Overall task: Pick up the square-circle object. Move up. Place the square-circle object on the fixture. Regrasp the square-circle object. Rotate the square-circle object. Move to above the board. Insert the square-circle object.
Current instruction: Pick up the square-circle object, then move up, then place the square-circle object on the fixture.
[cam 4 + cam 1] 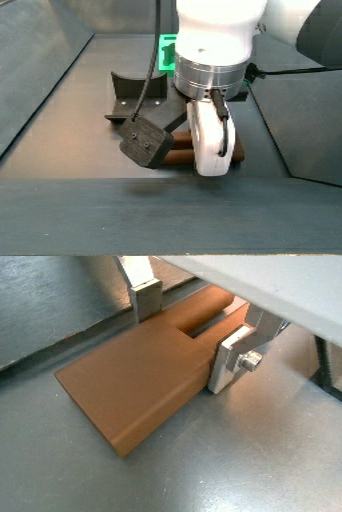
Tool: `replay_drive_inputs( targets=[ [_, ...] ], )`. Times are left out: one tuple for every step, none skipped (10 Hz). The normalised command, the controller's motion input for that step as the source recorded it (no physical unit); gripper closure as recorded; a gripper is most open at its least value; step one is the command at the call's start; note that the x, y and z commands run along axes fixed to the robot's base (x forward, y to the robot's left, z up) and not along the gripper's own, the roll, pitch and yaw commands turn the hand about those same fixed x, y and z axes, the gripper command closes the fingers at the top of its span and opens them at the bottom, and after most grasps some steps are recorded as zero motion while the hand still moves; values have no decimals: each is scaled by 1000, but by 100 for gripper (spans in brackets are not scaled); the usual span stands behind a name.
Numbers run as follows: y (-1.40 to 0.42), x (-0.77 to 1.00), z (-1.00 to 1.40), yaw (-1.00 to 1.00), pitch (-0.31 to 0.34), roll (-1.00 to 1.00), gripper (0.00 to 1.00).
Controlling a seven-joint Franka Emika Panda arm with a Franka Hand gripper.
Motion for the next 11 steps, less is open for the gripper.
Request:
replay_drive_inputs(
  targets=[
    [0,0,0,0,0,0,100],
    [0,0,0,0,0,0,100],
    [0,0,0,0,0,0,100],
    [0,0,0,0,0,0,100],
    [0,0,833,0,0,0,100],
    [68,-8,848,-13,-4,13,100],
    [52,-41,722,-18,33,9,100],
    [30,-24,589,-21,57,11,100],
    [15,-11,389,-21,84,20,100],
    [8,-8,235,-21,96,36,100],
    [0,0,1000,0,0,0,100]
  ],
)
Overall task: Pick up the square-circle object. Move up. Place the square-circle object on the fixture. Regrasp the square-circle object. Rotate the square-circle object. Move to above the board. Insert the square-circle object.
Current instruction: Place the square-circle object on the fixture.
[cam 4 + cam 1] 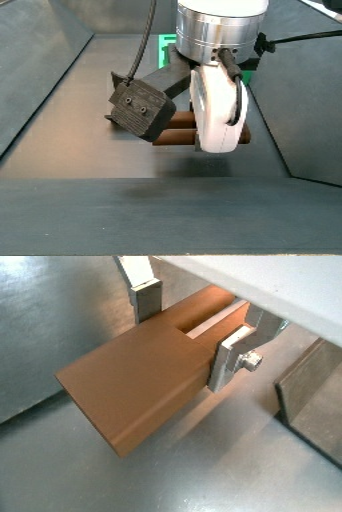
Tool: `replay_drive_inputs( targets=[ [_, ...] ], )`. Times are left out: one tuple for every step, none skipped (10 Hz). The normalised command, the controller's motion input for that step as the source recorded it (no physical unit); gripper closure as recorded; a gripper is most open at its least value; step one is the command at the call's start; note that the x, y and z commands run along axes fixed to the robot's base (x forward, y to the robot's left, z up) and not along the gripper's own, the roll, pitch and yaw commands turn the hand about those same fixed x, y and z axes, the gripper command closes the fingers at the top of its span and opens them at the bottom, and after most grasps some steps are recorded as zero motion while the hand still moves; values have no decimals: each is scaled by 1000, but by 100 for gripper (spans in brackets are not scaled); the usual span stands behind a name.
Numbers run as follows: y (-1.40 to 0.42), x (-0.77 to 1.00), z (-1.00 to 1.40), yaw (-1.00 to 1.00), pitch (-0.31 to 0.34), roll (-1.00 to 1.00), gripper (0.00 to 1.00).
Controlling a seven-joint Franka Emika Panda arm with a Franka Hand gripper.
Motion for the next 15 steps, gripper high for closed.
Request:
replay_drive_inputs(
  targets=[
    [-2,-1,1000,2,9,1,100],
    [-2,-8,1000,2,25,2,100],
    [-1,-13,1000,-3,48,18,100],
    [-1,-13,1000,-7,67,31,100],
    [1,-16,1000,-10,90,50,100],
    [-3,-18,1000,-5,101,63,100],
    [-5,-20,1000,6,110,82,100],
    [-8,-22,1000,13,115,87,100],
    [-9,-16,820,21,121,97,100],
    [-10,-11,680,26,124,96,100],
    [-7,-8,542,26,123,80,100],
    [-1,-2,397,22,122,66,100],
    [3,5,200,19,123,46,100],
    [-1000,802,214,1000,25,21,100],
    [-1000,810,185,1000,27,22,100]
  ],
)
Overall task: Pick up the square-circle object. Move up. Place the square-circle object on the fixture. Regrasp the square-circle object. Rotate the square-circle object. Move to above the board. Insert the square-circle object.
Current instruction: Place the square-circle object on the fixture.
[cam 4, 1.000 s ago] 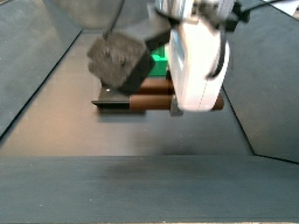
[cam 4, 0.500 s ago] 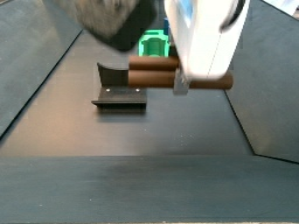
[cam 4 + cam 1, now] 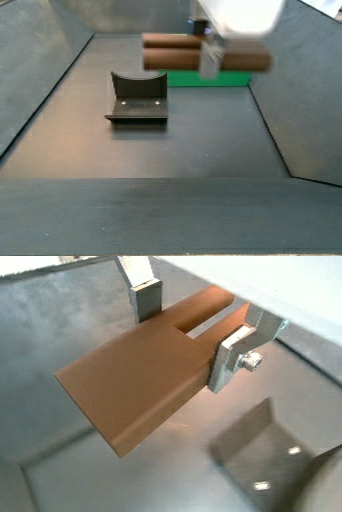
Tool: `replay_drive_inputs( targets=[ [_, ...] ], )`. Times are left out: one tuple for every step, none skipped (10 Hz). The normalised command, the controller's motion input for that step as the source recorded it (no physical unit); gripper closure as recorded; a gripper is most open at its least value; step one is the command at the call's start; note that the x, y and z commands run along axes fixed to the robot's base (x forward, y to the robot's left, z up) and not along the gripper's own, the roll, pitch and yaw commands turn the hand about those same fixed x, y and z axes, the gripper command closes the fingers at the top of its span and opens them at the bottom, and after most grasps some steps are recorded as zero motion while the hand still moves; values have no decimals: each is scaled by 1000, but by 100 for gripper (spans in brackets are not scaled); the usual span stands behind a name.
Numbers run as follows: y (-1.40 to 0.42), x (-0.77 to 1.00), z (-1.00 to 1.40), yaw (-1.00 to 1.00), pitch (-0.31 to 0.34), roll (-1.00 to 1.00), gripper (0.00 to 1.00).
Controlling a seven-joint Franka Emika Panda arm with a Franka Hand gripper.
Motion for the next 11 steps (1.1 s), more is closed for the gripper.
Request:
replay_drive_inputs(
  targets=[
    [-1000,824,182,1000,32,24,100],
    [-1000,857,173,1000,43,27,100],
    [-1000,900,165,1000,51,31,100],
    [-1000,986,151,1000,63,33,100],
    [-948,1000,137,1000,68,33,100],
    [-789,1000,103,1000,81,34,100],
    [-637,1000,77,1000,92,37,100],
    [-388,994,43,1000,108,41,100],
    [-264,938,31,1000,115,39,100],
    [-140,828,19,1000,136,38,100],
    [-83,714,10,1000,161,46,100]
  ],
)
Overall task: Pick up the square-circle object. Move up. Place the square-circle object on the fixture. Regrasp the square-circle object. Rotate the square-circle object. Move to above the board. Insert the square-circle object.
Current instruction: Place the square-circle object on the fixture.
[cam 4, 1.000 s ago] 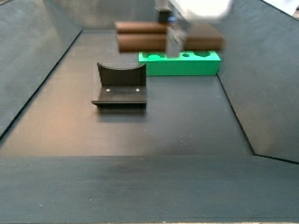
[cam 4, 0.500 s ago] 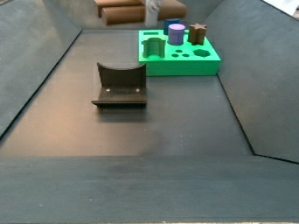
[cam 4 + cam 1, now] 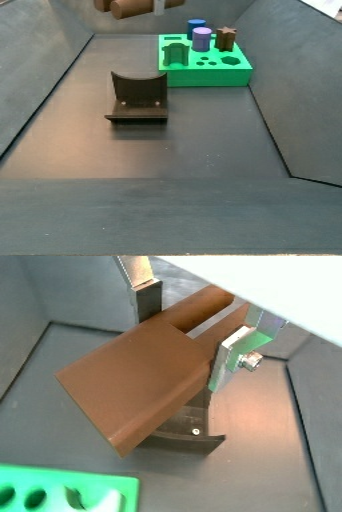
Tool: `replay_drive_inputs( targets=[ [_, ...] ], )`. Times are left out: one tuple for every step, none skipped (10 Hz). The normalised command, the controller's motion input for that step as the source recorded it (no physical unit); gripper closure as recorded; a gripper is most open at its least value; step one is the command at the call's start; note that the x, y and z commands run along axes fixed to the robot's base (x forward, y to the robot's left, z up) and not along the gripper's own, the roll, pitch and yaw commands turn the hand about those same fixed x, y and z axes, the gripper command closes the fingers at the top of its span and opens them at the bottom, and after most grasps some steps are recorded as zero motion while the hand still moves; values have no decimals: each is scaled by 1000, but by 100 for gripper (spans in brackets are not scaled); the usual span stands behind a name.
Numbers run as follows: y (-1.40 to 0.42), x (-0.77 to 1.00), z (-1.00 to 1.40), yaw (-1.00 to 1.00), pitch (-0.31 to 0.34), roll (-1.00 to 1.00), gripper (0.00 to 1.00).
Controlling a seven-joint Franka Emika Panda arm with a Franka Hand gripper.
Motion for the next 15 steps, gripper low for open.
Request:
replay_drive_inputs(
  targets=[
    [-60,634,14,1000,185,52,100],
    [-47,583,13,1000,205,57,100],
    [363,107,-489,908,183,-1000,100],
    [349,52,-461,804,177,-1000,100],
    [254,5,-304,717,174,-1000,100],
    [118,-80,-109,654,198,-1000,100],
    [84,-62,-49,619,227,-1000,100],
    [60,-27,-41,571,260,-1000,100],
    [47,3,-34,510,303,-1000,100],
    [45,30,-27,446,358,-1000,100],
    [46,60,-21,331,456,-1000,100],
    [46,83,-20,181,458,-845,100],
    [46,90,-18,50,439,-678,100],
    [47,89,-11,-88,374,-444,100],
    [33,82,-6,-152,307,-296,100]
  ],
)
